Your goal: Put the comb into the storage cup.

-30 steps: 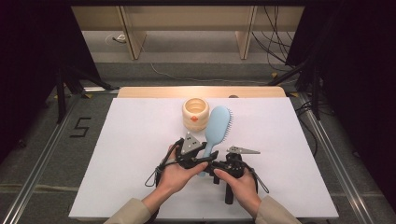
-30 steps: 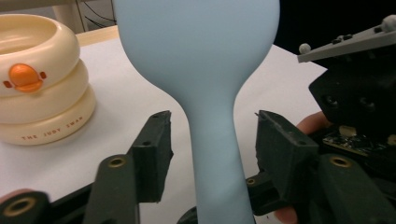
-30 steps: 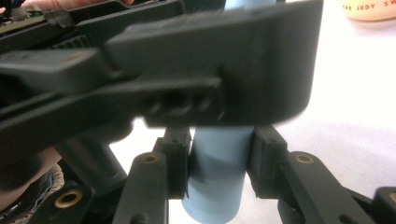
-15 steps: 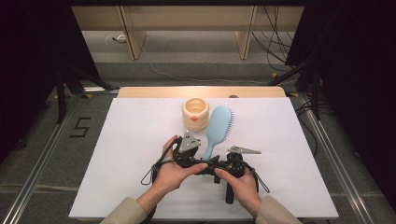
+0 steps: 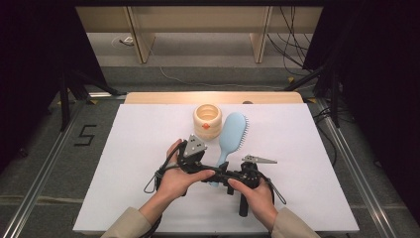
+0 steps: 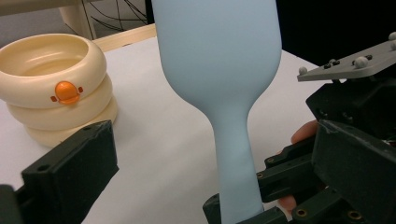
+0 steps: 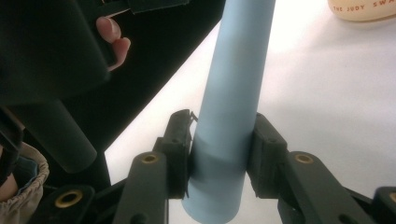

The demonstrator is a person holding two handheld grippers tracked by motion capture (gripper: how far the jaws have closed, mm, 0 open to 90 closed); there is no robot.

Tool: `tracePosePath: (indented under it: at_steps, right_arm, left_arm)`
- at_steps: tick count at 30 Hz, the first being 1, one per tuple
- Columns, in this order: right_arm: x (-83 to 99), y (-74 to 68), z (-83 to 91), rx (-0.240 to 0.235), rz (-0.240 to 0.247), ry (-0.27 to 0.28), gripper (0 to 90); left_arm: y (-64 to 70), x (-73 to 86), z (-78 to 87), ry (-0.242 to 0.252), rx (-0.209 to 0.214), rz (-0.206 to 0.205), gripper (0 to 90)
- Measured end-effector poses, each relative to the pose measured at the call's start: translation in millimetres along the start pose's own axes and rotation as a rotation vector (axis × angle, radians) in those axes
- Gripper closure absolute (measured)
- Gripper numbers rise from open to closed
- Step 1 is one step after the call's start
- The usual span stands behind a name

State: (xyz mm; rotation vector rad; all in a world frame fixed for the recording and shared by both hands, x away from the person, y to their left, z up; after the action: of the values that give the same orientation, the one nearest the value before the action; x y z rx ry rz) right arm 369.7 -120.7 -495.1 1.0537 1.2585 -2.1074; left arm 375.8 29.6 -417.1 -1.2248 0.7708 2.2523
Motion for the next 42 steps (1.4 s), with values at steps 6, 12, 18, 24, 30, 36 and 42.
tracePosePath:
  at_steps: [6, 12, 18, 24, 30, 36, 42]
  right_arm:
    - [-0.8, -0.2, 0.7, -0.002, -0.004, 0.005, 64.9]
    - [-0.9, 0.1, 0.9, -0.003, -0.004, 0.009, 65.0]
    - [-0.7, -0.1, 1.2, -0.005, -0.011, 0.008, 64.9]
    - [-1.4, -0.3, 1.7, -0.006, -0.006, 0.013, 65.0]
    - [-2.2, 0.3, 2.5, -0.005, -0.009, 0.019, 64.9]
    - [-2.3, 0.2, 2.4, -0.005, -0.008, 0.02, 65.0]
    - [-2.6, -0.2, 2.1, -0.007, -0.004, 0.022, 65.0]
  left_arm:
    - [-2.6, -2.0, 1.4, 0.005, -0.004, 0.003, 0.0]
    - [-6.6, -0.3, -0.3, -0.008, 0.009, 0.034, 0.0]
    - [-7.0, -3.3, -0.2, -0.009, 0.018, 0.04, 0.0]
    - [-9.0, -10.4, -2.7, -0.015, 0.026, 0.043, 0.0]
    - [-8.7, -17.9, -5.0, -0.019, 0.027, 0.045, 0.0]
    - [-9.1, -23.7, -7.4, -0.022, 0.025, 0.055, 0.0]
    - [-9.4, -33.2, -9.8, -0.021, 0.018, 0.05, 0.0]
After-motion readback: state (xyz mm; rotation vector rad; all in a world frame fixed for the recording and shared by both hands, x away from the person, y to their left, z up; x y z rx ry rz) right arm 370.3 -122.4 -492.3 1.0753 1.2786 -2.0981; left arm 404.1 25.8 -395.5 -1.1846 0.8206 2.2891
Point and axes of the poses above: each handheld gripper's, and its own axes: z roughly backward along the jaws, x roughly out of its underside, y roughly to its right, the point moved 3 cm from there along -z, roughly forward along the jaws, and after that the axes turned 8 degrees about z, right-handed, at the moved point
